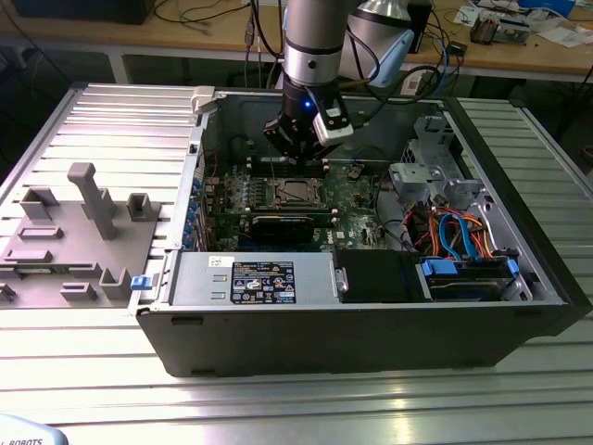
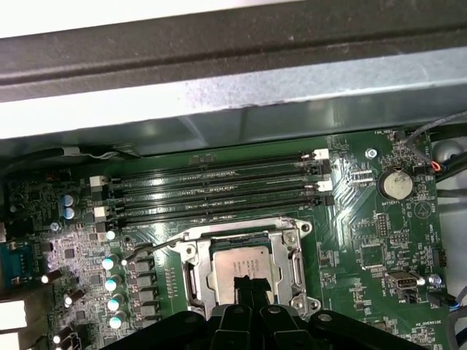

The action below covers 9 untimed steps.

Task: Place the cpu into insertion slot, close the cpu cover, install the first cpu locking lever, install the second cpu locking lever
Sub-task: 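Install the first cpu locking lever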

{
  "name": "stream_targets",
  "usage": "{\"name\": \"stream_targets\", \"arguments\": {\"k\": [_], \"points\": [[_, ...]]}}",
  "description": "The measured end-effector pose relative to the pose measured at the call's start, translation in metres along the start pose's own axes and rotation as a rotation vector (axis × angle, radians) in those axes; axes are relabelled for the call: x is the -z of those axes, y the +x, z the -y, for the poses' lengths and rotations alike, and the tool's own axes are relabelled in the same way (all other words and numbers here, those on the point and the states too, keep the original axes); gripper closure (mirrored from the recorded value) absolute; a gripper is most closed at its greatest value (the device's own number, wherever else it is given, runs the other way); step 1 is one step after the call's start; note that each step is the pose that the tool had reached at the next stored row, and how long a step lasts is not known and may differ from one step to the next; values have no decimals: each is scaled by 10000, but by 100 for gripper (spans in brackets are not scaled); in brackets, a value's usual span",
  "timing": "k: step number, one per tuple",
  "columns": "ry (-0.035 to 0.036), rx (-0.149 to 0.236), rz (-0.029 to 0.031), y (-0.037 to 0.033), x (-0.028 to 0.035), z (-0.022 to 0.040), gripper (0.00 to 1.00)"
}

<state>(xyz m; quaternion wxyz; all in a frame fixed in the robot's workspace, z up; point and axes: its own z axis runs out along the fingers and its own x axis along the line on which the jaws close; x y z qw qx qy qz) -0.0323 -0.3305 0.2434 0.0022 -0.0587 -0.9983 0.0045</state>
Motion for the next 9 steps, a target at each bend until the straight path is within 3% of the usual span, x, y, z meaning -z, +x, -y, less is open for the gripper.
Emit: {"name": "stream_targets", "arguments": {"k": [9], "points": [[1, 135, 1, 0, 0, 0, 89]]}}
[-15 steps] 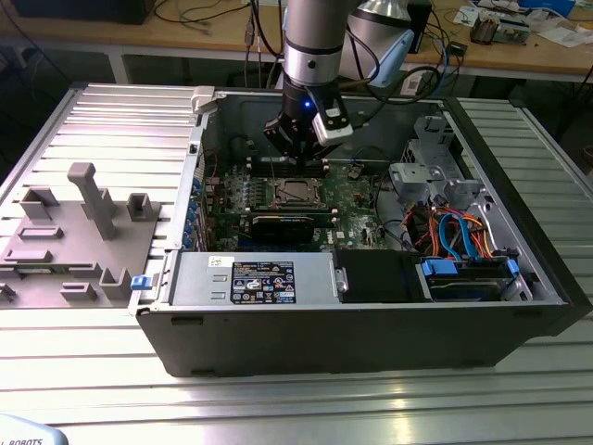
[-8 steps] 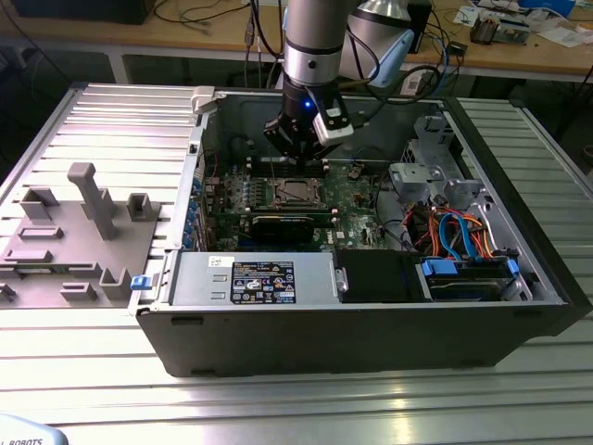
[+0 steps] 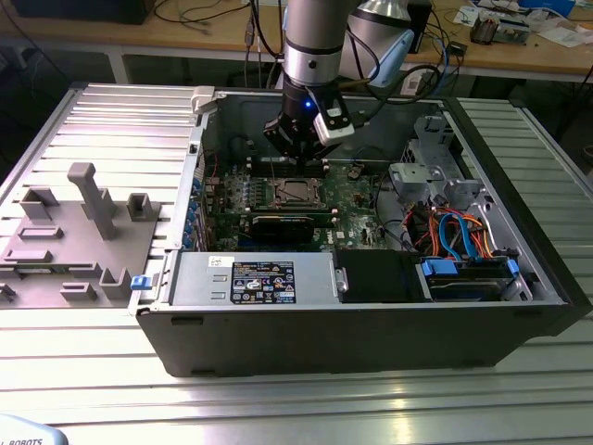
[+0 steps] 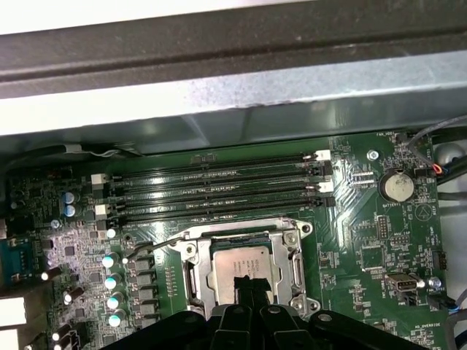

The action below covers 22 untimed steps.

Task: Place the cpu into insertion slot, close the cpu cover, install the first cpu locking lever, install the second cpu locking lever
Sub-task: 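Install the first cpu locking lever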

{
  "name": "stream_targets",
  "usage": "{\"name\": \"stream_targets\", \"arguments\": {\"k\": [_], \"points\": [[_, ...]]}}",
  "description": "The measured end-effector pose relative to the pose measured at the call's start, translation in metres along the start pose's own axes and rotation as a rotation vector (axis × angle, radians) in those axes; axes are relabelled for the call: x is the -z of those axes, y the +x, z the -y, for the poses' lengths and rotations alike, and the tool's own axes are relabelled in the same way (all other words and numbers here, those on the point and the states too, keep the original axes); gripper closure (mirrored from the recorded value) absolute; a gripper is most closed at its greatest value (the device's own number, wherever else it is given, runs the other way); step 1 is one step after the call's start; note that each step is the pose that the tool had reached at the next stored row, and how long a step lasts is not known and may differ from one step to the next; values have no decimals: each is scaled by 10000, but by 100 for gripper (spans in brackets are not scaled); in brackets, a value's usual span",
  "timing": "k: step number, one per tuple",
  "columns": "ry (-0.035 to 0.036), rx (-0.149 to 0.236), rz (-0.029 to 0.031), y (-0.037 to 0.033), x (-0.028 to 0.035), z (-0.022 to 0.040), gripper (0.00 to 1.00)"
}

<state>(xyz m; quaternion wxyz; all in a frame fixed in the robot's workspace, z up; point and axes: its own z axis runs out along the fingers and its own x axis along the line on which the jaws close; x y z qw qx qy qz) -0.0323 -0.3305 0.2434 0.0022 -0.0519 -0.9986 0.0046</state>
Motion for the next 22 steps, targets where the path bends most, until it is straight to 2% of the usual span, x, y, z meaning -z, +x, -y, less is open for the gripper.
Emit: {"name": "stream_targets", "arguments": {"k": [9, 11, 12, 17, 22], "points": [[-1, 100, 2, 0, 0, 0, 89], [-29, 126, -1, 0, 0, 0, 89], [-78, 213, -5, -1, -1, -1, 89], [-94, 627, -4, -1, 0, 0, 89], [-98, 797, -4, -1, 0, 0, 89]]}}
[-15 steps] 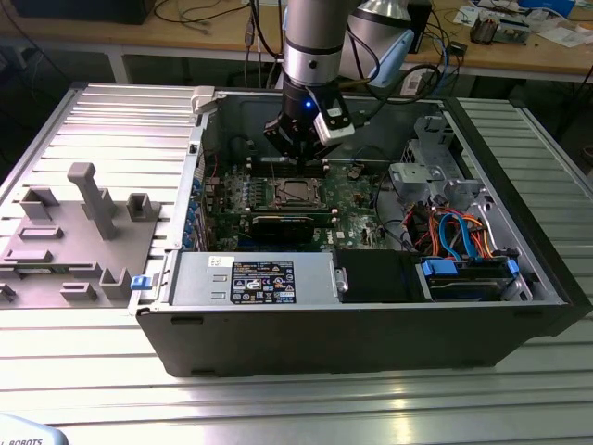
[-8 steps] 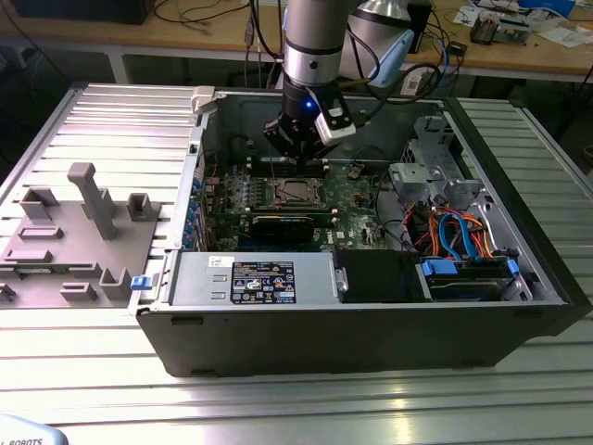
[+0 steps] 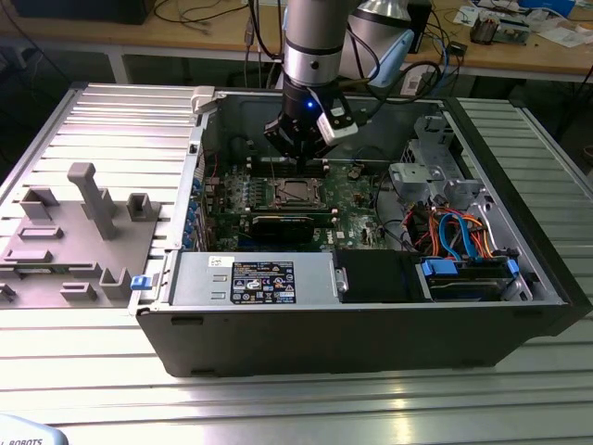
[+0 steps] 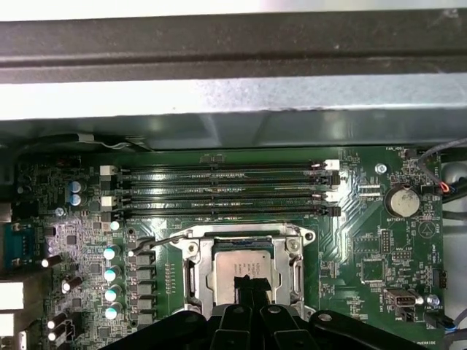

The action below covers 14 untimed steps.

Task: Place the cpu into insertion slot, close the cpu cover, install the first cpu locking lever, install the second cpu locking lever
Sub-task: 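Install the first cpu locking lever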

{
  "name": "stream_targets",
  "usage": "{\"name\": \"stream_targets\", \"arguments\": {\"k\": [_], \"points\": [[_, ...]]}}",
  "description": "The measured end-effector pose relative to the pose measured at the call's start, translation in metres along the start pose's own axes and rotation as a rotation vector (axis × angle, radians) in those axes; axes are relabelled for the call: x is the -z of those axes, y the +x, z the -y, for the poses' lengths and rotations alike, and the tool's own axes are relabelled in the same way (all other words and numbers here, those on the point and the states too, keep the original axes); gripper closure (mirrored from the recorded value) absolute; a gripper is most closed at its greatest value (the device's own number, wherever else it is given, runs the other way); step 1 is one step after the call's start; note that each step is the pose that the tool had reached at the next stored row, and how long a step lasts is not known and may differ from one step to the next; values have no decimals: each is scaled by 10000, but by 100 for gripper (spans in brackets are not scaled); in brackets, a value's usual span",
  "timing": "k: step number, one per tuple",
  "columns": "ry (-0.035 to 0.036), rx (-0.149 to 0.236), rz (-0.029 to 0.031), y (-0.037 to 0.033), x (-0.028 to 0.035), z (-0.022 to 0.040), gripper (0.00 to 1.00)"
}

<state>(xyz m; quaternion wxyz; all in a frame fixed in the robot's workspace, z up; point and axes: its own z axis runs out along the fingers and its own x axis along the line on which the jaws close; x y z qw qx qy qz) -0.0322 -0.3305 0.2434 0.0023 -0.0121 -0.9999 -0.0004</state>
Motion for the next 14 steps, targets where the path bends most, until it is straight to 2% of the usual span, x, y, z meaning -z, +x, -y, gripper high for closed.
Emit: {"name": "stream_targets", "arguments": {"k": [14], "points": [[2, 37, 5, 10, 5, -1, 89]]}}
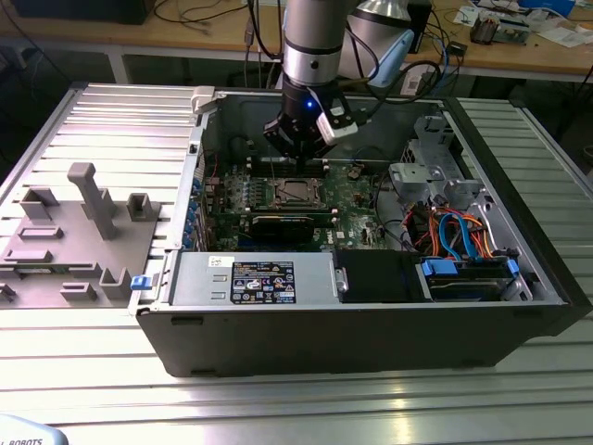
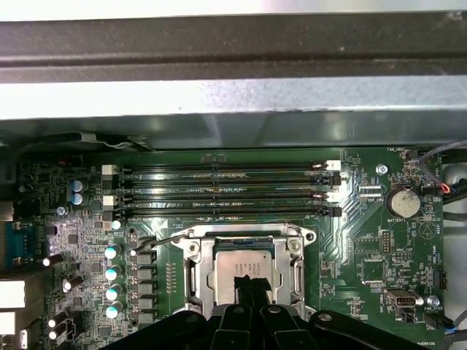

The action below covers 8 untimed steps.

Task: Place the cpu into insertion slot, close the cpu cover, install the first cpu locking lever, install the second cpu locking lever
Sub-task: 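Install the first cpu locking lever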

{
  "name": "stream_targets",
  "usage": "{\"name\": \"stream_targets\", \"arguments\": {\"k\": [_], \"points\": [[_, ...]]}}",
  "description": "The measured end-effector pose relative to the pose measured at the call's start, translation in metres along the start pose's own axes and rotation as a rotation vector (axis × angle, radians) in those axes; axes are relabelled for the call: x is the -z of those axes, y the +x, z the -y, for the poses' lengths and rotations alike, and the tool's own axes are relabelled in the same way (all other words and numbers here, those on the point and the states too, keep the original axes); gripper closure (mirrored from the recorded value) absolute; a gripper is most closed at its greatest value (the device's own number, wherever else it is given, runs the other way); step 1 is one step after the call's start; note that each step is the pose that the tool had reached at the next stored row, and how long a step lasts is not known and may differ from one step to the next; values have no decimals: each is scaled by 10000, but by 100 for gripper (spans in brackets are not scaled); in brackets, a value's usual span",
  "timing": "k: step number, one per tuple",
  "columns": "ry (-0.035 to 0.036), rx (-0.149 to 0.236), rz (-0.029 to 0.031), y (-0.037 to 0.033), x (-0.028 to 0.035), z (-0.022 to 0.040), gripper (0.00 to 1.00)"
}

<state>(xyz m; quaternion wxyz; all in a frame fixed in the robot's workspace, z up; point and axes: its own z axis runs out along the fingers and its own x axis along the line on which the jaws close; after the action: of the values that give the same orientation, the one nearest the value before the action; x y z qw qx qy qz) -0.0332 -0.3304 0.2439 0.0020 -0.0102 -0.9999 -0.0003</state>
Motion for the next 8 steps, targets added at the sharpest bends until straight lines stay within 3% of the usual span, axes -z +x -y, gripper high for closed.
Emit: {"name": "stream_targets", "arguments": {"k": [8], "points": [[11, 0, 0, 20, 0, -3, 89]]}}
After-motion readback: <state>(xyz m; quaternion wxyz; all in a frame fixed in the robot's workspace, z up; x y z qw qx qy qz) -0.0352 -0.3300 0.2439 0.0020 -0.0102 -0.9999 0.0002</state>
